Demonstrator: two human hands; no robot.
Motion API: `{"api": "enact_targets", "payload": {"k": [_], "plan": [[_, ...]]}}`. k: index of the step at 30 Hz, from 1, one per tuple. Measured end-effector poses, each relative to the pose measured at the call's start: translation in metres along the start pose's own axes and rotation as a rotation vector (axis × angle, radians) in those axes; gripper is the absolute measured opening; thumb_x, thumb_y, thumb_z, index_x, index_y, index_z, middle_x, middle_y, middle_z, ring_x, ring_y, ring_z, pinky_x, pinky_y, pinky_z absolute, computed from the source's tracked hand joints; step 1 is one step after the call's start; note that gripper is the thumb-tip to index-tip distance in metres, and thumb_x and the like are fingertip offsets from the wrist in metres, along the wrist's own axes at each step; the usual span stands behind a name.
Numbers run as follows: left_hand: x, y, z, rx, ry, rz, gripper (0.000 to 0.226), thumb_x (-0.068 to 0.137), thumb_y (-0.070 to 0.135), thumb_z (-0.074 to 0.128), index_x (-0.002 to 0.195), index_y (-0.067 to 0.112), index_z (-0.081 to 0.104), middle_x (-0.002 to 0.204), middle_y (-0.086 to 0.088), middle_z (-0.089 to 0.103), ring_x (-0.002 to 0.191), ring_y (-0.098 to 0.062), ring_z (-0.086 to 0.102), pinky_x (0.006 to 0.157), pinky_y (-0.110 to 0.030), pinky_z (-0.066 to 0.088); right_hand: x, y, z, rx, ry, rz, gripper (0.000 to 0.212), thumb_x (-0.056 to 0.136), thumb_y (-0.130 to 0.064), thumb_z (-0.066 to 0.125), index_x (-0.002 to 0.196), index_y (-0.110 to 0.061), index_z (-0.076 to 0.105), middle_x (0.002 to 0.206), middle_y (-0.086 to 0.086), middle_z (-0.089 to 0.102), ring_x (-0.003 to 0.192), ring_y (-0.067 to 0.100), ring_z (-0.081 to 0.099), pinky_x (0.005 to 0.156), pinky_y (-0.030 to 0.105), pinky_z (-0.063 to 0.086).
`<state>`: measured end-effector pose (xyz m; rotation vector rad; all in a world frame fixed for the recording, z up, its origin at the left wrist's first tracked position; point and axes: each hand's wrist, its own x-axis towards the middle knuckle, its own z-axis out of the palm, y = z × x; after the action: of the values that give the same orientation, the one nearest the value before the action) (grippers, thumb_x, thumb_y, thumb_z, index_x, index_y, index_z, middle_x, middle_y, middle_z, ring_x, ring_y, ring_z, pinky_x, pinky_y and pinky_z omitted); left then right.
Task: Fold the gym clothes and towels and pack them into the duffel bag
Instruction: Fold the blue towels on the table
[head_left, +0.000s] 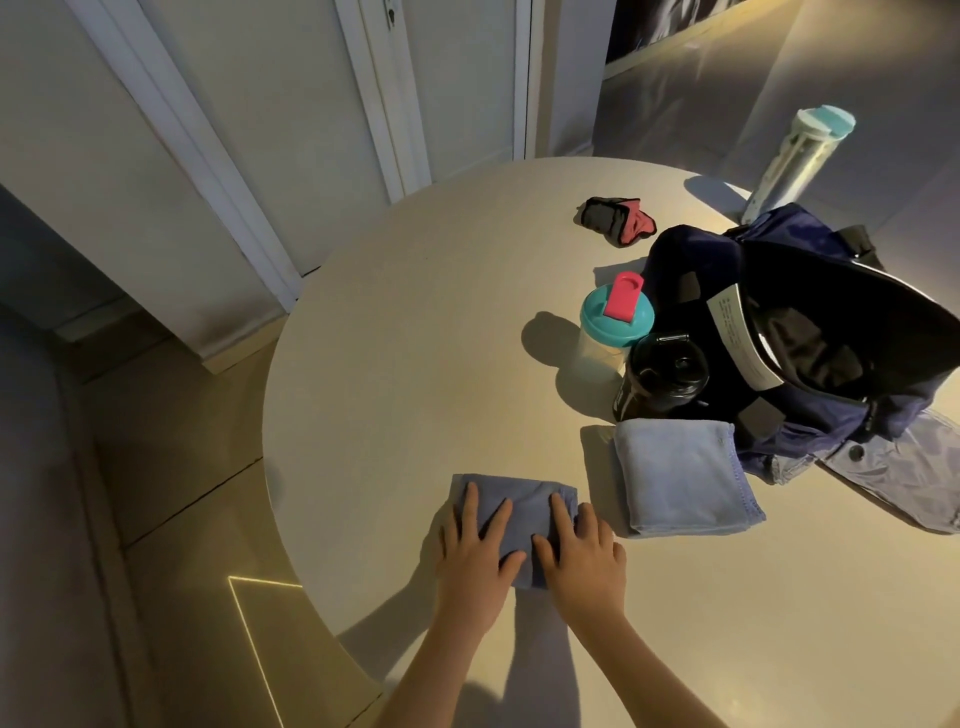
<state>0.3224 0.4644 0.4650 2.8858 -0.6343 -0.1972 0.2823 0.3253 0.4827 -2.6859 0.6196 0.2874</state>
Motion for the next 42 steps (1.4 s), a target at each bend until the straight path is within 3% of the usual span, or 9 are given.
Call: {"api": "enact_targets", "payload": {"k": [5,11,15,18,22,26,31,36,42], "plan": [[-0.007,0.016,-0.006,-0.078,-0.018,-0.083,0.077,0.062,0.041,0.084,0.127,0.027,0.045,0.134,-0.017,0.053,0.101,-0.035,0.064,0.072,-0.042,0.057,0.0,-0.009,-0.007,0.491,-0.015,0.092,0.062,0.092,-0.023,0.053,0.146,-0.02,0.022,0.126,0.011,0.043,0.11,0.028,0.045,0.083,0.03,0.04],[-0.014,0.023,-0.002,-0.162,-0.034,-0.173,0.071,0.055,0.027,0.089,0.121,0.022,0.062,0.135,-0.021,0.051,0.091,-0.036,0.065,0.065,-0.041,0.058,0.015,-0.009,-0.022,0.649,-0.142,0.261,0.034,0.081,-0.016,0.065,0.102,-0.006,0.04,0.096,0.011,0.053,0.088,0.031,0.057,0.067,0.031,0.042],[-0.023,0.025,-0.007,-0.238,-0.012,-0.186,0.059,0.084,0.03,0.067,0.14,0.027,0.045,0.155,-0.014,0.021,0.124,-0.035,0.046,0.096,-0.042,0.046,0.015,-0.004,-0.027,0.614,-0.258,0.286,0.035,0.073,-0.023,0.073,0.084,-0.008,0.044,0.07,0.0,0.047,0.062,0.014,0.047,0.048,0.021,0.034],[-0.033,0.027,-0.008,-0.28,-0.005,-0.199,0.057,0.094,0.034,0.052,0.147,0.03,0.03,0.159,-0.008,0.003,0.14,-0.031,0.025,0.108,-0.039,0.033,0.011,0.001,-0.029,0.615,-0.325,0.251,0.028,0.074,-0.021,0.072,0.065,-0.011,0.047,0.059,0.001,0.048,0.054,0.011,0.045,0.047,0.019,0.034],[-0.042,0.036,-0.017,-0.334,-0.014,-0.245,0.059,0.097,0.034,0.046,0.149,0.032,0.018,0.159,-0.003,-0.007,0.144,-0.024,0.012,0.113,-0.03,0.022,-0.001,0.006,-0.035,0.716,-0.268,0.156,0.015,0.075,-0.018,0.07,0.08,-0.013,0.058,0.077,0.003,0.061,0.076,0.02,0.057,0.065,0.027,0.046],[-0.052,0.057,-0.034,-0.421,0.079,-0.258,0.062,0.095,0.032,0.051,0.148,0.034,0.019,0.159,0.0,-0.007,0.142,-0.022,0.014,0.112,-0.029,0.023,-0.02,0.017,-0.053,0.911,-0.208,0.081,0.024,0.08,-0.015,0.068,0.101,-0.009,0.06,0.097,0.007,0.068,0.09,0.023,0.063,0.084,0.041,0.053],[-0.051,0.094,-0.06,-0.634,0.206,-0.213,0.065,0.092,0.03,0.057,0.146,0.039,0.022,0.159,0.006,-0.003,0.144,-0.022,0.013,0.112,-0.039,0.033,-0.041,0.034,-0.105,1.003,-0.081,-0.079,0.025,0.09,-0.017,0.061,0.112,-0.019,0.049,0.102,-0.006,0.059,0.092,0.008,0.057,0.077,0.024,0.048],[-0.036,0.131,-0.088,-0.635,0.214,-0.093,0.066,0.094,0.037,0.053,0.149,0.034,0.018,0.159,0.006,-0.004,0.143,-0.021,0.02,0.11,-0.039,0.035,-0.045,0.058,-0.154,1.034,0.072,-0.144,0.017,0.093,-0.01,0.054,0.108,-0.019,0.052,0.099,-0.005,0.06,0.091,0.007,0.056,0.069,0.009,0.045],[0.002,0.163,-0.106,-0.636,0.066,0.067,0.063,0.098,0.037,0.044,0.151,0.029,0.012,0.159,0.01,-0.004,0.144,-0.015,0.018,0.112,-0.03,0.029,-0.028,0.092,-0.193,1.148,0.187,-0.032,0.026,0.095,-0.009,0.052,0.118,-0.02,0.053,0.108,-0.001,0.062,0.098,0.013,0.058,0.08,0.025,0.048]]}}
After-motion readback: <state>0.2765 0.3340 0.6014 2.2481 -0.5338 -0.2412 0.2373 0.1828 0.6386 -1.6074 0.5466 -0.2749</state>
